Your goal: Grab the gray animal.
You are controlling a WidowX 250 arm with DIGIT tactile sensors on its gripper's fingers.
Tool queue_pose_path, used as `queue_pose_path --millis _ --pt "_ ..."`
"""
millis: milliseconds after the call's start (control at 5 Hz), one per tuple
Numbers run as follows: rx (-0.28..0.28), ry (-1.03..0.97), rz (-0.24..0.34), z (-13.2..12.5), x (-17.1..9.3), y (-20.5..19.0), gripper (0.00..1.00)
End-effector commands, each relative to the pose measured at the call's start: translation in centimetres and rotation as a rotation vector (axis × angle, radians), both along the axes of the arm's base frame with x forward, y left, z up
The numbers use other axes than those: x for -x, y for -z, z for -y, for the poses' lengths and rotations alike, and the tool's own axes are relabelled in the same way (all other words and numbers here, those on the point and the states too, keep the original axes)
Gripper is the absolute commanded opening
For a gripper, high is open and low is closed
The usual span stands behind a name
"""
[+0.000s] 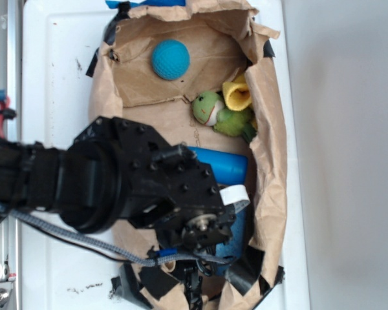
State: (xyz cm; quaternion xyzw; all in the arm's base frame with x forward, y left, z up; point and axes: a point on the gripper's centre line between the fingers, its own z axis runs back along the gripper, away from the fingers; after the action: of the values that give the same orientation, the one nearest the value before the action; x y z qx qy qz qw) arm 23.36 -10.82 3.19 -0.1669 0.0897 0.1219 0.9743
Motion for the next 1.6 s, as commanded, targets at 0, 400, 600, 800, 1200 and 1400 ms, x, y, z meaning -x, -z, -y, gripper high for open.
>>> queue_pose_path --millis 0,400,600,800,1200,1400 --pt "0.016 -0.084 0.1 -3.2 -1.8 -3.2 0.0" --pt "-0.102 -0.192 0.184 -8.2 -1.9 -5.3 0.0" --pt "-0.168 -0.1 0.218 -7.2 -1.2 -8.4 0.0" --pt "-0.211 -0.026 0.224 -7.6 -1.7 -10.3 0.0" --pt "-0.274 0.305 0.317 -7.6 -2.2 -11.9 0.0" --pt "-0.27 0.312 0.353 -8.6 -2.0 -12.2 0.0"
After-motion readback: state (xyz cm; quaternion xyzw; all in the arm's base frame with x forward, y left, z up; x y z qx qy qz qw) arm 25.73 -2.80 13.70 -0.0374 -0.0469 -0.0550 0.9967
